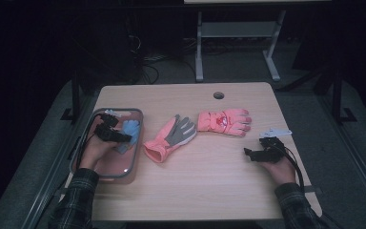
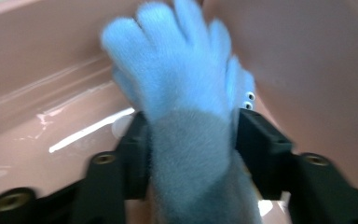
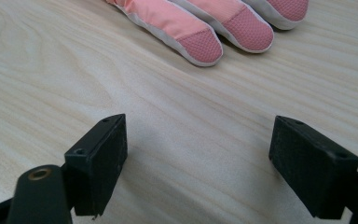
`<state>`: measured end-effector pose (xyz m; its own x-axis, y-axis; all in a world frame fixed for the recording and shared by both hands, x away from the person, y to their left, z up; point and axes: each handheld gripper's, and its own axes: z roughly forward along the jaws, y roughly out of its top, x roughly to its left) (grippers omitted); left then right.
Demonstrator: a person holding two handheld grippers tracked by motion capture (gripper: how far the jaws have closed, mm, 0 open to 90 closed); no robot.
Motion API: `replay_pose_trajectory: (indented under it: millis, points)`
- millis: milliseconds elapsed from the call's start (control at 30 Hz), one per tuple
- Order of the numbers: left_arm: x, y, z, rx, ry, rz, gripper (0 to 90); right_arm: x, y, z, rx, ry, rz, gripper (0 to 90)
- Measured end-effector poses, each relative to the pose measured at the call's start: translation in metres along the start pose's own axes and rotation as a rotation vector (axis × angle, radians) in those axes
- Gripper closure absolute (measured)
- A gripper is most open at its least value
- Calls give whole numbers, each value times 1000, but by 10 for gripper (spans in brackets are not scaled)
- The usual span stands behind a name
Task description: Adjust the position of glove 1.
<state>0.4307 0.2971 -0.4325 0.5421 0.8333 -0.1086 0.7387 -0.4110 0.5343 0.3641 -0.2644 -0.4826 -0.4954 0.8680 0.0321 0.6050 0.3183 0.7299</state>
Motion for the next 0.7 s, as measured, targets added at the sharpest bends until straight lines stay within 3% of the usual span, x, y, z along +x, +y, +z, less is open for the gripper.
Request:
replay_pose_trajectory:
  millis: [233,433,700]
  points:
    - [2,0,-7,-12,16,-10,209,0,0,0,0,1,0,186]
    - [1,3,-22,-60,44,-1,167,0,0,0,0,0,0,187]
    - [-14,12,-39,-127,7,23,166,0,0,0,0,1,0,186]
